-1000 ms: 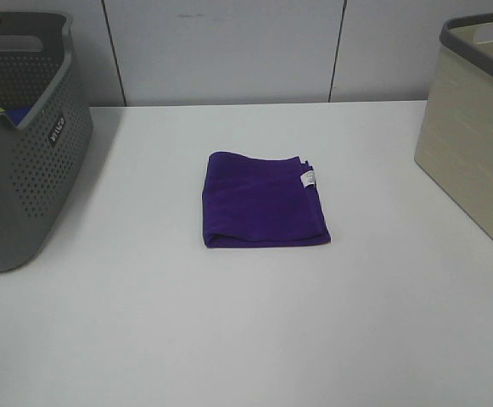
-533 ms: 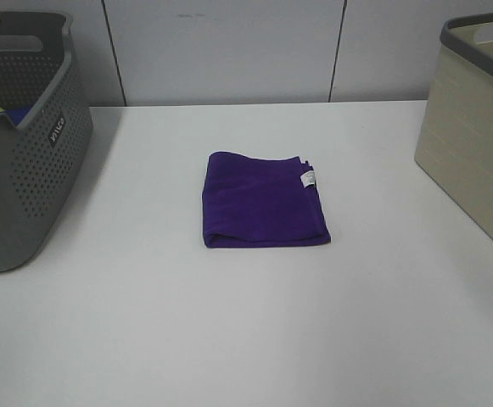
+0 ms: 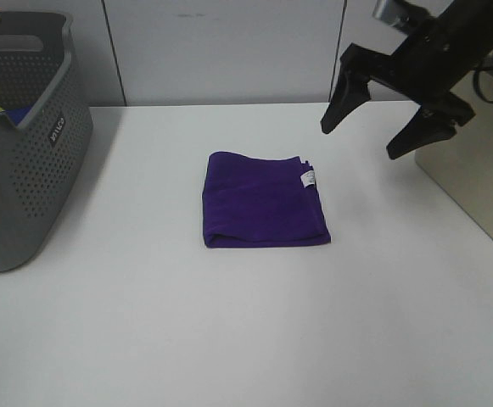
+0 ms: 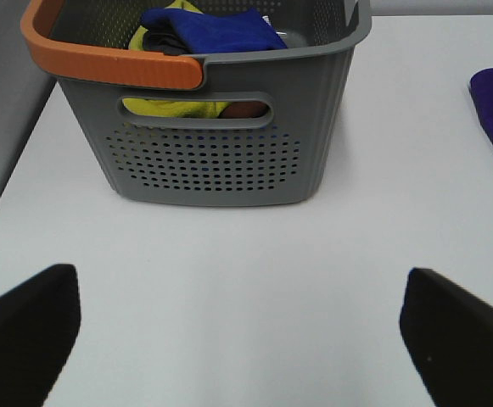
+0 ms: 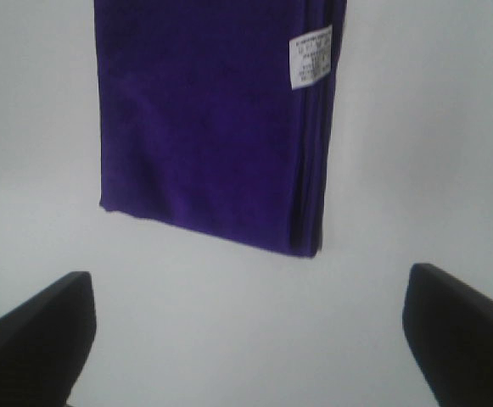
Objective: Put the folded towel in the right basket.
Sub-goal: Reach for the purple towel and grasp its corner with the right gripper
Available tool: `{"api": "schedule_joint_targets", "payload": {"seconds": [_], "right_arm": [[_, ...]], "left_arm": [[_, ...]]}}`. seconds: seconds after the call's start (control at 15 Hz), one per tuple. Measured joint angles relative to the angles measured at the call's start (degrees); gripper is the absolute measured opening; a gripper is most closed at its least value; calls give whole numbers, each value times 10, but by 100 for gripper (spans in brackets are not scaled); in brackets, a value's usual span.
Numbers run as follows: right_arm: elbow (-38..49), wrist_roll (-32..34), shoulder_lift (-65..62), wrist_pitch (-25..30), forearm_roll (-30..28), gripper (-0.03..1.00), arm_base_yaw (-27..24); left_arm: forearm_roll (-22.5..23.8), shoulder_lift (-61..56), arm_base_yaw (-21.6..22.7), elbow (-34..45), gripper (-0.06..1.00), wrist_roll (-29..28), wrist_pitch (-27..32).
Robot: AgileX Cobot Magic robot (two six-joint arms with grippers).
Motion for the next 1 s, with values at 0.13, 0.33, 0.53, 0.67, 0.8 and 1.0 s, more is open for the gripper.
{"api": "schedule_joint_targets", "payload": {"seconds": [0.13, 0.33, 0.53, 0.67, 0.8, 1.0], "right_arm": [[-54, -10, 71, -6, 35, 94, 0], [-85, -19, 143, -34, 84, 94, 5], [-87, -21, 186, -73, 81, 94, 12], [-88, -12, 198, -73, 58, 94, 12], [-92, 5, 198, -69, 33, 93, 12], [-94, 11, 199, -69, 28, 92, 21]], "left_arm": [[0, 0, 0, 0, 99, 0, 0], [0, 0, 0, 0, 99, 0, 0], [0, 0, 0, 0, 99, 0, 0], [0, 0, 0, 0, 99, 0, 0], [0, 0, 0, 0, 99, 0, 0], [0, 0, 0, 0, 99, 0, 0]]}}
